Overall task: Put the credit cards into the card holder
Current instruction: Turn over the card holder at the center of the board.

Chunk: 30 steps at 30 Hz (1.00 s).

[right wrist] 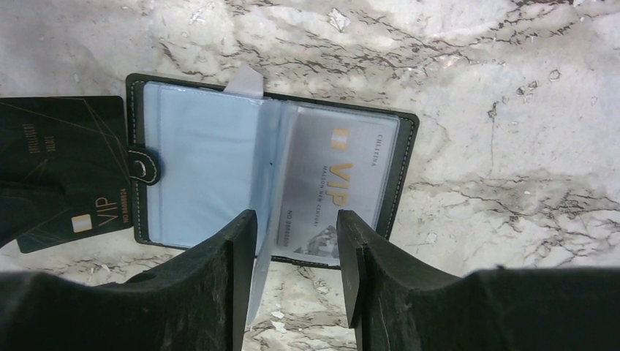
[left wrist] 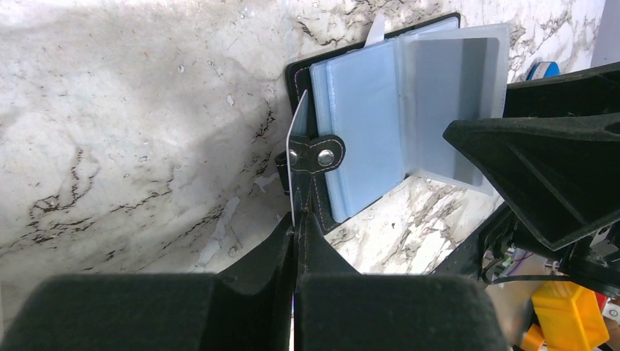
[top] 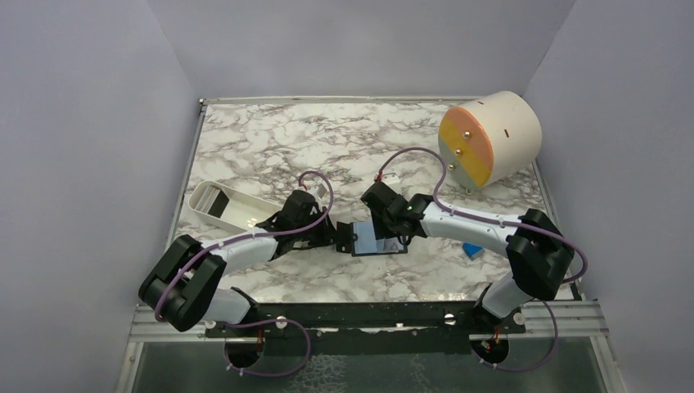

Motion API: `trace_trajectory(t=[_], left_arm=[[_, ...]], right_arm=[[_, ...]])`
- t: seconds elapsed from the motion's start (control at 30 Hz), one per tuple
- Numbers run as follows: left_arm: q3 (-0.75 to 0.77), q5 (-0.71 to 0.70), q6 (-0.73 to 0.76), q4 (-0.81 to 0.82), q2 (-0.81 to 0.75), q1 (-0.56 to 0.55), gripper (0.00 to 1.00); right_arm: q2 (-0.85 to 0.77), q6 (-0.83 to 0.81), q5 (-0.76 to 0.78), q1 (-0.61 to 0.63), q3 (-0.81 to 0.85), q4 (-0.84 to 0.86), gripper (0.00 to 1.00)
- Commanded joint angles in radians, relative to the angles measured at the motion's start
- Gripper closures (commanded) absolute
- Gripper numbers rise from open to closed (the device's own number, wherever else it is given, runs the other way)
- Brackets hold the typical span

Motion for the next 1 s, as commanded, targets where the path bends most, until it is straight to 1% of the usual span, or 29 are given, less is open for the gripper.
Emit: trace_trajectory(t=[0.0, 0.67, 0.8, 0.97], left_arm=[[-0.018, -0.015, 0.027, -0.067, -0.009, -0.008, 1.00], [0.006, -0.027, 0.033, -0.093, -0.027, -0.007, 1.00], [0.020, -0.019, 0.034, -0.097, -0.043, -0.007, 1.00], [0.035, 0.009, 0.001, -0.083, -0.111, -0.007, 1.00]], right_arm=[[-0.046, 0.016, 0.060, 0.004, -0.023, -0.031, 0.55], [-0.086, -0.015, 0.045, -0.030, -0.068, -0.007, 0.59], [-0.099, -0.033, 0.019, -0.051, -0.084, 0.017, 0.60], [-0.120, -0.083, -0.057, -0.098, -0.124, 0.091, 0.61]])
